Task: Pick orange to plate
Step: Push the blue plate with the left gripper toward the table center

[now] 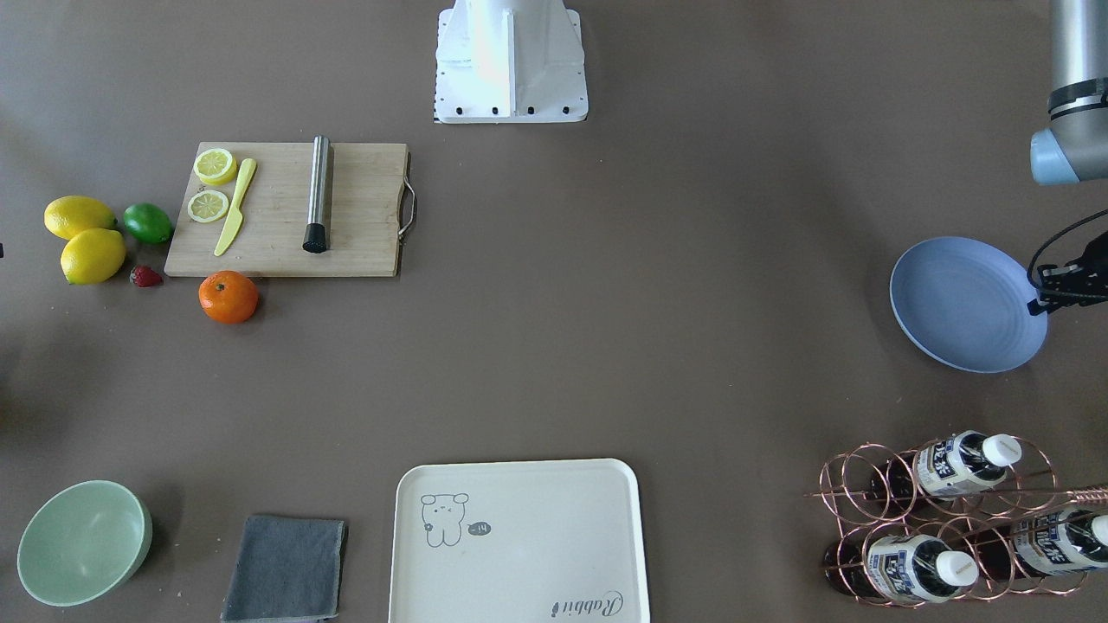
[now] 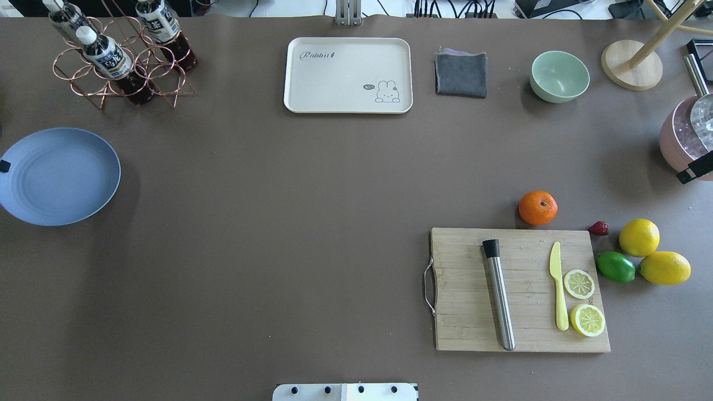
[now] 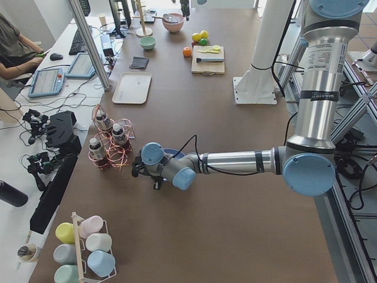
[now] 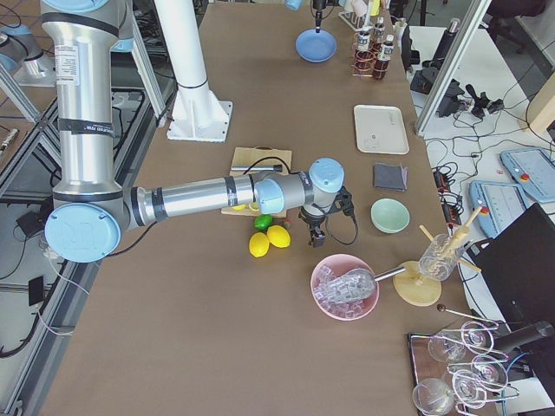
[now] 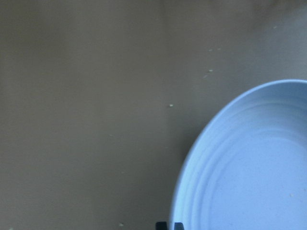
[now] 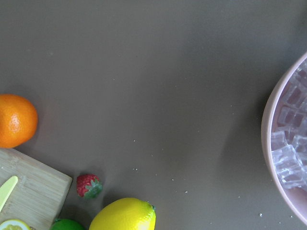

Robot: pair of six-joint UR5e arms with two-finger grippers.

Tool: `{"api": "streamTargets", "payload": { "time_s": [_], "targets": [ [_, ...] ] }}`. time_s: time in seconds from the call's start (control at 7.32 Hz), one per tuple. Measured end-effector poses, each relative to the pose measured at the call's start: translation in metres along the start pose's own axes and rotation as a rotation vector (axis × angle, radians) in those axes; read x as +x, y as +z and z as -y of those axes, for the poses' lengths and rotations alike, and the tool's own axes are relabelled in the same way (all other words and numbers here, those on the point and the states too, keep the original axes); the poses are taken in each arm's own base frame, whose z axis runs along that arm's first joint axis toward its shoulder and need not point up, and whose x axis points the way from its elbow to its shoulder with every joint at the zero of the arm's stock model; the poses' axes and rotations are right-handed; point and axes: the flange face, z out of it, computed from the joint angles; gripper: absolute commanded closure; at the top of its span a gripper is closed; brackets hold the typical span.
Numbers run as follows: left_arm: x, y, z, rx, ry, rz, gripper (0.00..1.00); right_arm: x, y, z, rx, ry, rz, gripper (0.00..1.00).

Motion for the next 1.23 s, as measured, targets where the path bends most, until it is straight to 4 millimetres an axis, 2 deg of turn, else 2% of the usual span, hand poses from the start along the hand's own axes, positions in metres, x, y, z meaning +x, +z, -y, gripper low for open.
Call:
{"api": "streamTargets", "payload": {
  "time_s": [0.14,0.27,0.55,0.68,0.82,0.96,1.09,1.23],
  "targets": [
    [0.05,-0.015,0.003,0.009,-0.046,-0.028,1.0,-0.001,0.001,0.0,-0.002,0.0,0.0,0.0],
    [0.112,-0.019,-0.005,0.013,-0.079,-0.05,1.0,-0.002,0.003,0.001,-0.005,-0.002,0.0,0.0],
    [0.234,-0.011,-0.034,0.047,-0.101,-0.076,1.0,-0.004,0.006,0.002,-0.011,-0.006,0.001,0.0],
    [0.294,0.002,-0.042,0.049,-0.141,-0.108,1.0,-0.005,0.007,0.004,-0.012,-0.008,0.001,0.0],
    [0.361,0.027,-0.053,0.053,-0.18,-0.134,1.0,-0.006,0.008,0.005,-0.014,-0.011,0.0,0.0],
    [0.418,0.058,-0.07,0.054,-0.195,-0.142,1.0,-0.008,0.008,0.007,-0.014,-0.016,-0.001,0.0],
    [0.458,0.083,-0.081,0.048,-0.209,-0.144,1.0,-0.01,0.008,0.011,-0.012,-0.021,-0.002,0.0],
    [0.487,0.103,-0.085,0.047,-0.227,-0.139,1.0,-0.013,0.008,0.015,-0.011,-0.025,-0.002,0.0]
  ]
}}
